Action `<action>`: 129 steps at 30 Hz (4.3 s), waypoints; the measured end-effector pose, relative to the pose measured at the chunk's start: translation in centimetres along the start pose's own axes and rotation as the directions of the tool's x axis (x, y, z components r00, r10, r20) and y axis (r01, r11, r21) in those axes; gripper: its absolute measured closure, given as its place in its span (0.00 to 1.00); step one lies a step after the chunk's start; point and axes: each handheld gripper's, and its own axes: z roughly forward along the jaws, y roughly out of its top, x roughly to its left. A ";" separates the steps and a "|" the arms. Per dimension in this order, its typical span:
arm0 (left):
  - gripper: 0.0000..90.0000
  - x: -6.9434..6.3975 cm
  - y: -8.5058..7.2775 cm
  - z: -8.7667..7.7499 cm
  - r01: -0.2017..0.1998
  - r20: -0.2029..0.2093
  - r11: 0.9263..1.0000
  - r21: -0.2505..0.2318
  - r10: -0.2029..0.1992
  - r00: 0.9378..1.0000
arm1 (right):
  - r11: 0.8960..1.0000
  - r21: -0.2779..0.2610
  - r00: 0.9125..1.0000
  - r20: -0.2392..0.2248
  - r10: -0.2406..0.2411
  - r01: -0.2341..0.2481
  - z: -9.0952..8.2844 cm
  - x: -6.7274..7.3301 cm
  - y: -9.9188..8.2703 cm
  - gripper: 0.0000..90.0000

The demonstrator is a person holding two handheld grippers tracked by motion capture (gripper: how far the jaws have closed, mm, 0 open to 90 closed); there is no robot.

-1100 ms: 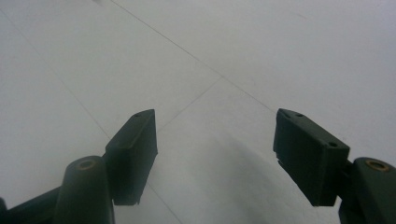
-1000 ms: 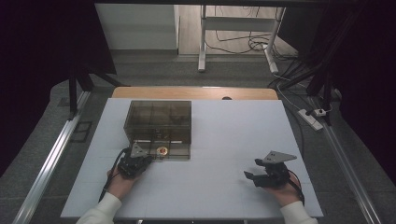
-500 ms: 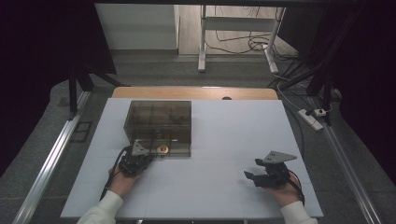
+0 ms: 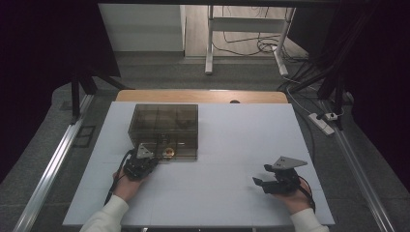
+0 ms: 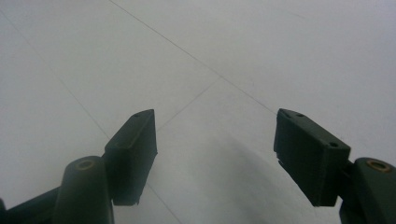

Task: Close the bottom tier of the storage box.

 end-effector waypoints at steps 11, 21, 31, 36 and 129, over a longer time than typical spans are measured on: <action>0.99 0.2 0.5 0.3 0.007 -0.012 1.000 -0.012 -0.008 1.000 | 1.000 0.000 1.000 0.000 0.000 0.000 0.0 0.0 0.0 0.33; 0.99 0.5 0.8 0.6 0.022 -0.019 0.999 -0.025 -0.023 1.000 | 1.000 0.001 1.000 0.001 -0.002 0.002 0.0 0.0 0.0 0.33; 0.99 0.8 1.2 0.9 0.031 -0.019 0.999 -0.027 -0.032 0.999 | 1.000 -0.001 1.000 -0.003 -0.001 0.001 -0.1 0.0 0.0 0.33; 0.99 0.9 1.4 1.0 0.031 -0.025 0.999 -0.026 -0.032 0.999 | 1.000 -0.008 1.000 -0.001 -0.002 0.002 -0.1 0.0 0.0 0.33; 0.96 -0.4 -0.4 -3.2 0.023 0.055 0.991 -0.131 -0.016 0.998 | 1.000 -0.016 1.000 -0.008 -0.012 0.012 -0.2 0.0 -0.1 0.32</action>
